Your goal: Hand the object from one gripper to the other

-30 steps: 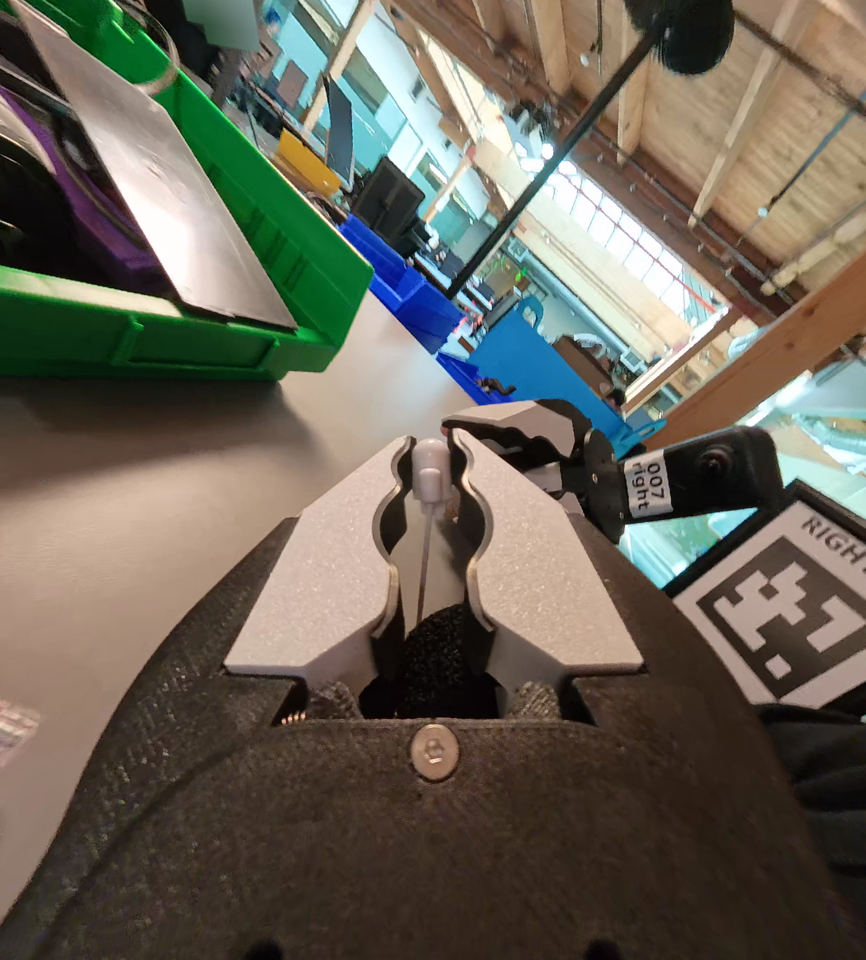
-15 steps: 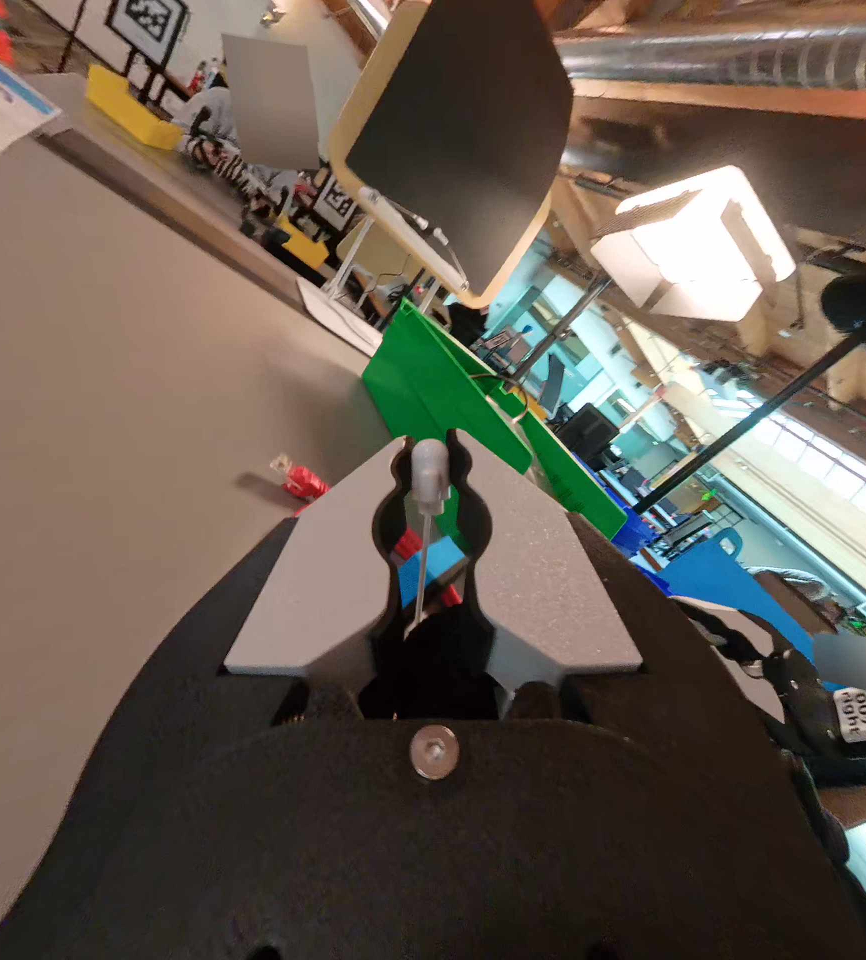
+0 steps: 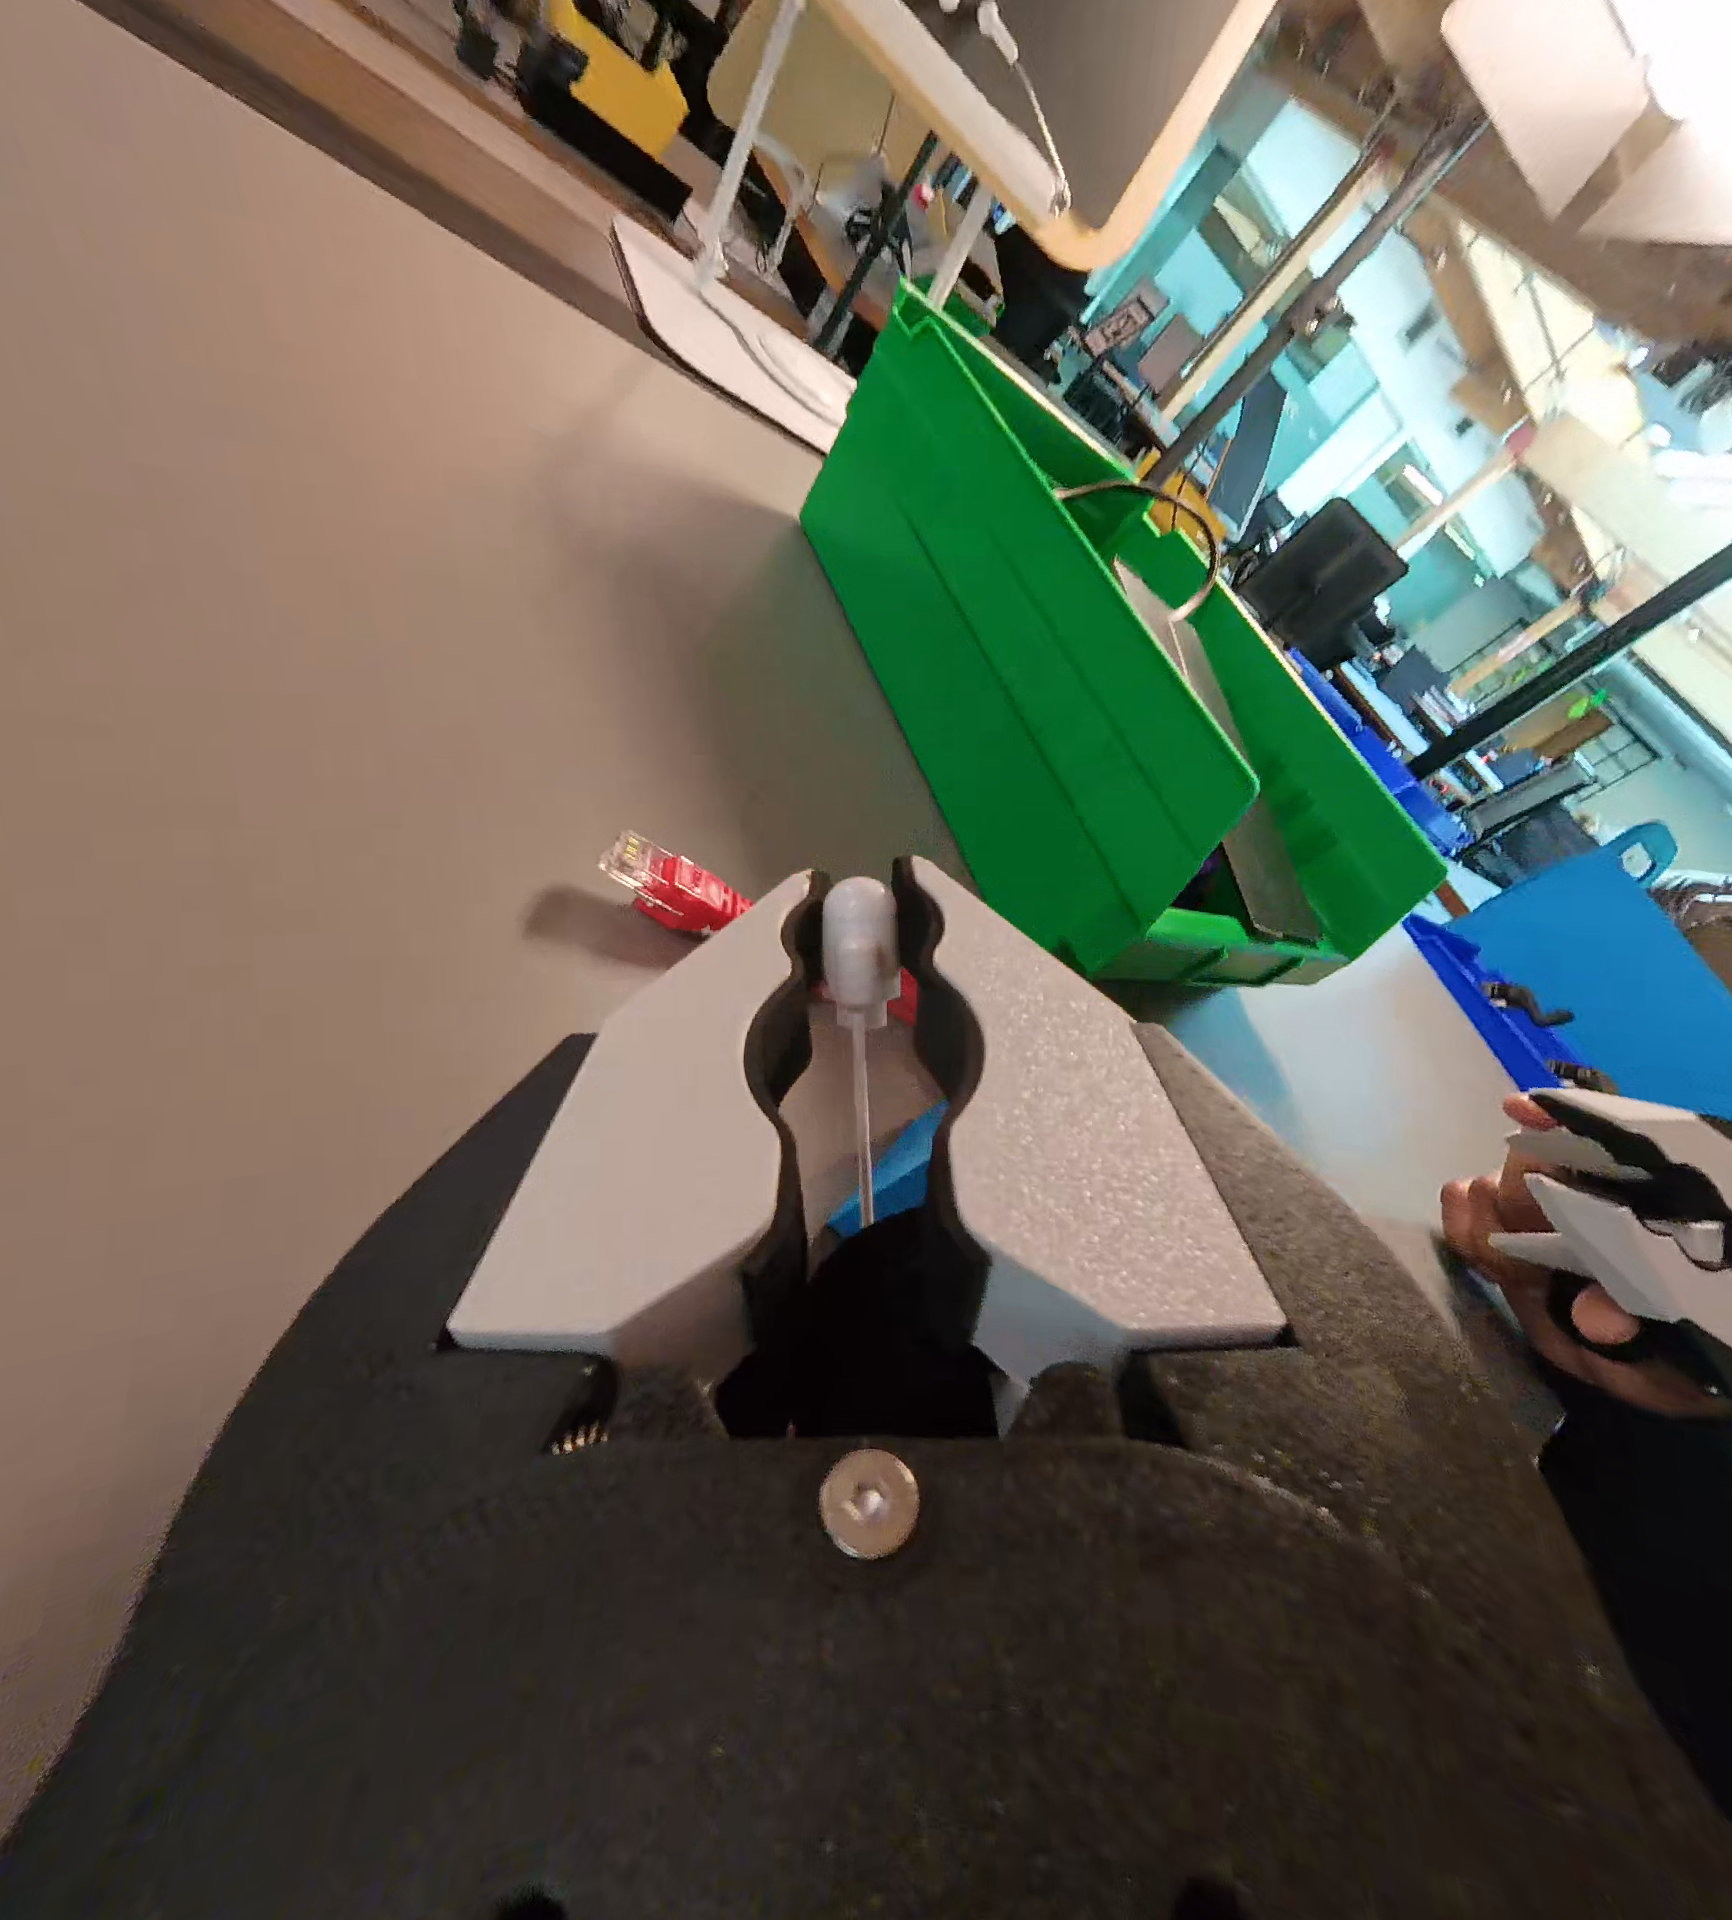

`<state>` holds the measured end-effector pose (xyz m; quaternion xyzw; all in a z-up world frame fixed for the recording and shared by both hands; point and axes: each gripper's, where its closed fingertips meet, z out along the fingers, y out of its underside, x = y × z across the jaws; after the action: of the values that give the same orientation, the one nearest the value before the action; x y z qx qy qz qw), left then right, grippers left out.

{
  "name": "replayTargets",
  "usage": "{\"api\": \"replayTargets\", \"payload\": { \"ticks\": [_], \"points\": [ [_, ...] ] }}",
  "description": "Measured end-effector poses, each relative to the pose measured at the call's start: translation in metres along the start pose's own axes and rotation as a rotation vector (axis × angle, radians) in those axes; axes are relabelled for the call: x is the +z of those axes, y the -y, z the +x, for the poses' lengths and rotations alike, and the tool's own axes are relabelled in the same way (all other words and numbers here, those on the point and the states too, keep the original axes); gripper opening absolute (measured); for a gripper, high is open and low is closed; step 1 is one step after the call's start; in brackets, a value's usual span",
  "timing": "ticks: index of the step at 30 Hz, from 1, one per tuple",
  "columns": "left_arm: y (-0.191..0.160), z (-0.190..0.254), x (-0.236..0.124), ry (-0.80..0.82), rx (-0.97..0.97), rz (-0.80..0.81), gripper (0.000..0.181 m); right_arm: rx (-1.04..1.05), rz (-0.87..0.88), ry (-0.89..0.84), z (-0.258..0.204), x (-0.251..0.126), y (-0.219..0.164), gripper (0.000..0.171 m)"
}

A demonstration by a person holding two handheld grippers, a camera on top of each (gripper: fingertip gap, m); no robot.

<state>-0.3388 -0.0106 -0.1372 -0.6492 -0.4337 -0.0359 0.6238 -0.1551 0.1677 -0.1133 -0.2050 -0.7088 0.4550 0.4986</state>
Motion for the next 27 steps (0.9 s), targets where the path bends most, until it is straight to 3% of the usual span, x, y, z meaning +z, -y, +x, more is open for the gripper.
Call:
{"api": "replayTargets", "payload": {
  "ticks": [9,15,27],
  "points": [
    [0.0,0.001,-0.006,0.015,0.016,0.026,0.046,0.008,-0.009,-0.017,0.003,-0.001,-0.001,0.027],
    [0.019,0.005,-0.029,-0.019,-0.007,0.201,0.049,0.039,-0.033,-0.07,0.015,-0.001,-0.006,0.027],
    [0.019,0.007,-0.031,-0.03,0.002,0.208,0.05,0.184,-0.046,-0.25,0.057,-0.013,-0.015,0.027]
  ]
}}
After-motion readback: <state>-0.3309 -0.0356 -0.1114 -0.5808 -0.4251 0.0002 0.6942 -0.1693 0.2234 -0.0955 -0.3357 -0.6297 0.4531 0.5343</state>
